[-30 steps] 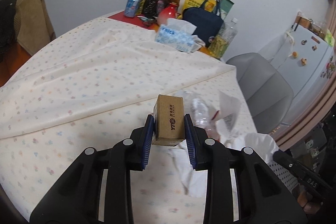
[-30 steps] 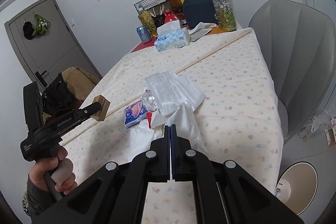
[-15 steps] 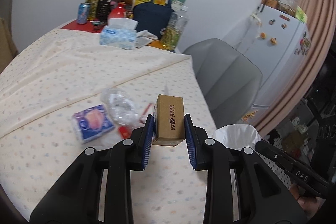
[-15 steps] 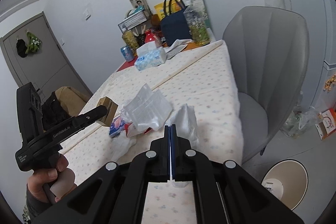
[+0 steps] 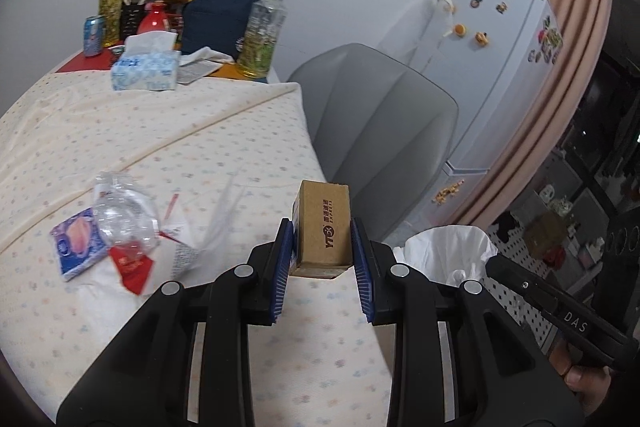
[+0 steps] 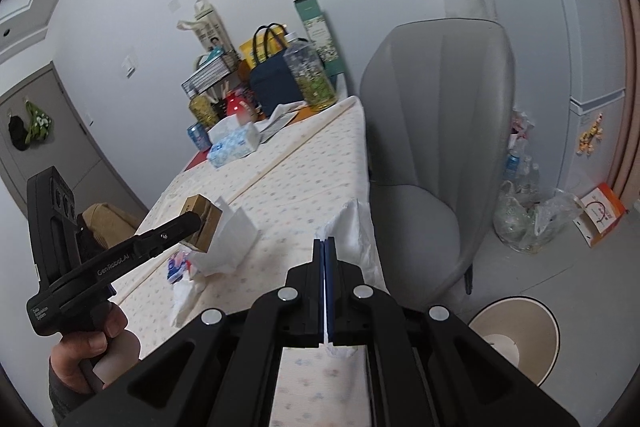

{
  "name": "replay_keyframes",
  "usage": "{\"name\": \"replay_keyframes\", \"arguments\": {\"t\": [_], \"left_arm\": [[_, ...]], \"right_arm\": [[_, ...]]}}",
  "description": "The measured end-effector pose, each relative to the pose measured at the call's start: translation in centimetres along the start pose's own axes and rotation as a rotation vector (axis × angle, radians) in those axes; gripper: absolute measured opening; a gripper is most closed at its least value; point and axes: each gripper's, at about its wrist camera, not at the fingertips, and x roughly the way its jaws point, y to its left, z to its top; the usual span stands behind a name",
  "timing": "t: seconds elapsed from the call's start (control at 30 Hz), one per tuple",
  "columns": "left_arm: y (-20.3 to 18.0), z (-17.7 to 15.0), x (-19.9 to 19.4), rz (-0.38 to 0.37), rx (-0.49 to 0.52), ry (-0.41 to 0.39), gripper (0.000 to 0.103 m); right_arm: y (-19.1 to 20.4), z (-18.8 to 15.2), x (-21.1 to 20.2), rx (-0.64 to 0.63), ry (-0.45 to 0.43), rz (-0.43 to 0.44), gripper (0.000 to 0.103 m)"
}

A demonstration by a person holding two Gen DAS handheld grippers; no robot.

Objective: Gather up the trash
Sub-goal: 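Carry the cardboard box to the bin and open the left gripper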

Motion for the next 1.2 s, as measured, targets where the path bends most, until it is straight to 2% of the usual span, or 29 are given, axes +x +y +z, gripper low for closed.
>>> {"name": "replay_keyframes", "arguments": {"t": [0.37, 0.63, 0.97, 1.0, 1.07, 1.13, 1.17, 1.2], "left_arm": [[-7.4, -0.9, 5.9, -0.071, 0.092, 0.087, 0.029], [-12.8, -3.7, 12.1, -0.110, 0.149, 0.206, 0.029], [-16.9, -7.4, 18.2, -0.119, 0.197, 0.334, 0.029], [-17.1, -7.8, 18.7, -0.119, 0.197, 0.346, 0.029], [-17.7, -8.4, 19.7, -0.118, 0.200, 0.368, 0.029], [-18.1, -9.0, 20.4, -0.117, 0.208, 0.386, 0.029], [-18.3, -9.3, 20.8, -0.114, 0.214, 0.397, 0.029], [-18.5, -9.6, 21.0, -0.112, 0.220, 0.404, 0.029]], "right_arm": [[-8.0, -0.1, -2.5, 0.103, -0.030, -0.093, 0.002], [-14.8, -1.9, -3.2, 0.186, -0.015, -0.174, 0.002], [-21.9, -5.4, -0.4, 0.287, 0.058, -0.239, 0.002], [-22.6, -5.8, 0.1, 0.296, 0.069, -0.245, 0.006], [-24.1, -6.9, 1.5, 0.324, 0.099, -0.249, 0.006], [-25.4, -7.8, 2.5, 0.355, 0.127, -0.240, 0.013], [-26.3, -8.5, 2.8, 0.385, 0.134, -0.239, 0.044], [-26.9, -9.0, 2.8, 0.412, 0.126, -0.255, 0.068]]}}
